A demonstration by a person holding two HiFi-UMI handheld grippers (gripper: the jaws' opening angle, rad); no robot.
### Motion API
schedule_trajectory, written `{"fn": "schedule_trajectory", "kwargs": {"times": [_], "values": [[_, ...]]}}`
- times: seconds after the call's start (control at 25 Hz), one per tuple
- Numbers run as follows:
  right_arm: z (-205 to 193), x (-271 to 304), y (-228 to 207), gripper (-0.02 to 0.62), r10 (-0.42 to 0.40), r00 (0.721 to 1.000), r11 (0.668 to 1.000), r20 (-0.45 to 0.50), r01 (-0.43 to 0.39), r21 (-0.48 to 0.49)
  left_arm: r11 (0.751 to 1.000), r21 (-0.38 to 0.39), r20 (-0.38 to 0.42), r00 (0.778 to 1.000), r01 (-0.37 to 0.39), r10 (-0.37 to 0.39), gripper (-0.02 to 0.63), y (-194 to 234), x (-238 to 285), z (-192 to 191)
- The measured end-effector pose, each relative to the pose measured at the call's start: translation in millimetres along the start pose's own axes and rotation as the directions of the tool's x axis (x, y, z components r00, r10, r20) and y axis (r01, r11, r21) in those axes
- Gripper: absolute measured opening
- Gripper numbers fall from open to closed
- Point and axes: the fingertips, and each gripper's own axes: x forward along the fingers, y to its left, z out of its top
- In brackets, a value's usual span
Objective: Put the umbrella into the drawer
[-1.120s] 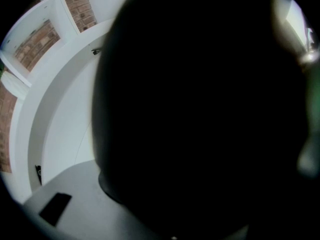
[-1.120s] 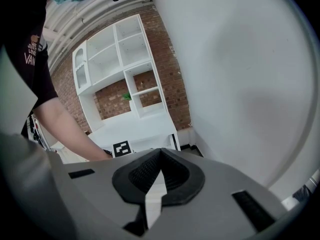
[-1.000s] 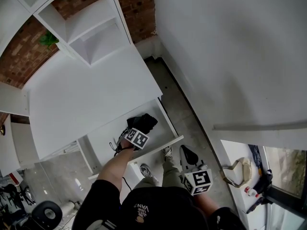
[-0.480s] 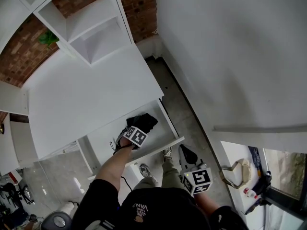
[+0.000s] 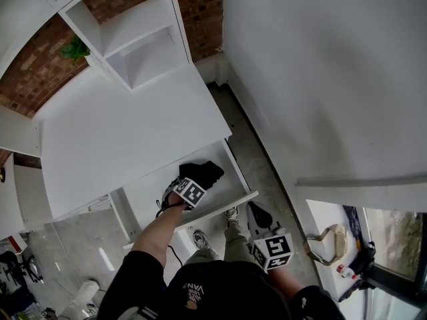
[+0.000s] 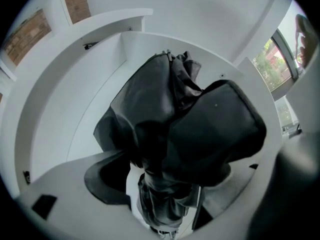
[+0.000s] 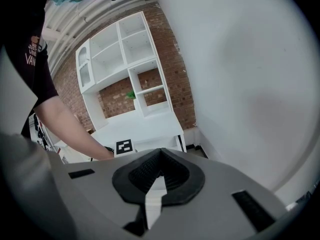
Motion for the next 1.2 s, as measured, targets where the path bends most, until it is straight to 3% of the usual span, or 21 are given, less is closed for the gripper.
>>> {"fn": "schedule_trajectory", "kwargs": {"times": [0.44,0.72,0.96,1.2], "values": [[3.2,-7.4,22.8,-0.008,0.002,1.000,1.000,0.026,-0.001,-0.027,1.000,0.005,0.103,0.994,-0.019,0.019,0.353,1.6,-31.0,-8.1],[7.1,-13.0,43.1,-0.008,0.006,0.999,0.999,0.049,-0.004,-0.049,0.998,-0.003,0.236,0.970,-0.057,0.056,0.353,7.9,-69.9,-3.8],[8.8,-19.6,56.9,-0.008,-0.007,0.998,0.998,0.067,0.011,-0.055,0.996,-0.044,0.402,0.911,-0.084,0.094,0.353,12.7,-117.0,0.8],[17.0,-27.7,74.8,-0.008,-0.002,0.995,0.999,0.104,0.008,-0.051,0.990,-0.113,0.558,0.819,-0.089,0.138,0.353,7.0,-187.9,-4.0]]}}
